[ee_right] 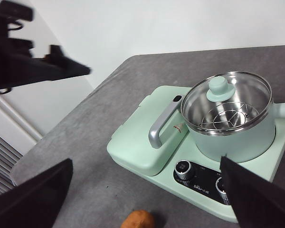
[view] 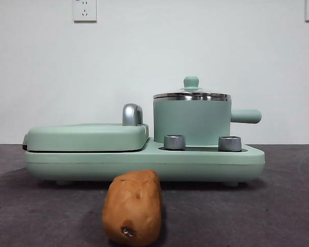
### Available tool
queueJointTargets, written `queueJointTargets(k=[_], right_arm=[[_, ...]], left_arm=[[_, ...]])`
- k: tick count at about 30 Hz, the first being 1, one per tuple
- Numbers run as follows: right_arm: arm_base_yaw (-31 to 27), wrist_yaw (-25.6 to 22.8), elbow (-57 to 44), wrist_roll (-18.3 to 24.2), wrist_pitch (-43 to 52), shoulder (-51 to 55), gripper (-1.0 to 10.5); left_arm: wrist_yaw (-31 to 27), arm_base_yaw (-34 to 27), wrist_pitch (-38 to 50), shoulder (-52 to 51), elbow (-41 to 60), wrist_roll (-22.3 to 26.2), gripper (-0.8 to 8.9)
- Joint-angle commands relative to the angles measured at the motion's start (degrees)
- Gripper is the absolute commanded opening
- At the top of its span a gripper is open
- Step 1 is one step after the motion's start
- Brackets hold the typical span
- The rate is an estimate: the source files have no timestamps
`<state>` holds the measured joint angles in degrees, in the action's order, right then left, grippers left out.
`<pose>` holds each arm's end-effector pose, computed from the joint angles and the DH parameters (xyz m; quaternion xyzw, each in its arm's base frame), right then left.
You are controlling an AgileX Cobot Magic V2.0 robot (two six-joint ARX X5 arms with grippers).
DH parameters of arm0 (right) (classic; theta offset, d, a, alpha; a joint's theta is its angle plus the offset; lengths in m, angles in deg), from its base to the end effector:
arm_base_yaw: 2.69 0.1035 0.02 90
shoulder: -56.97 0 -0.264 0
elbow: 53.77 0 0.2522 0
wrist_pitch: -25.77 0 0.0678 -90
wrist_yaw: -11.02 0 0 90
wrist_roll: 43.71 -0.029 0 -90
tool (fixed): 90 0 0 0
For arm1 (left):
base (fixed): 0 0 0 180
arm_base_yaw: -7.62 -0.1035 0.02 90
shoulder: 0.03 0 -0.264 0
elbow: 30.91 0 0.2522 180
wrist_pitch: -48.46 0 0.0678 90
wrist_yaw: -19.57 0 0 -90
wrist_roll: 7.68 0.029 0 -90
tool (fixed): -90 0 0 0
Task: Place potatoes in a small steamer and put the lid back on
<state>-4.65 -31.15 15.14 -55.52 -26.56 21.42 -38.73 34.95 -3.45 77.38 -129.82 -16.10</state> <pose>0.0991 0.0181 0.3673 0.1625 0.1882 0.3669 0.8964 0.2390 -0.1406 0.4068 -0.0716 0.2963 -0.4549 0.8368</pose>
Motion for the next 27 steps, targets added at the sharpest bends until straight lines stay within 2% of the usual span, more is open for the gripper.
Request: queueJointTargets(k=[1,6,12,18,27], right_arm=[[0.0,0.13,1.01,0.48,0.35,-0.31,5.0],[0.0,0.13,1.01,0.48,0.37,-0.31,5.0],[0.0,-0.04,1.01,0.5,0.35,-0.35,5.0],[0.0,-0.31,1.01,0.5,0.35,-0.35,5.0],[0.0,-0.26,1.01,0.5,0.33,-0.35,5.0]], left_arm=[[-5.49,2.73,-1.62,5.97,-6.19,3.06,4.46],[-16.22,7.63,-5.9,17.0,-17.29,5.66,4.35],[-28.2,11.45,-6.88,28.79,-29.35,5.99,4.34],[-30.49,12.72,-6.14,38.36,-38.23,5.81,4.34],[-30.49,12.76,-2.86,44.57,-38.69,0.7,4.33]])
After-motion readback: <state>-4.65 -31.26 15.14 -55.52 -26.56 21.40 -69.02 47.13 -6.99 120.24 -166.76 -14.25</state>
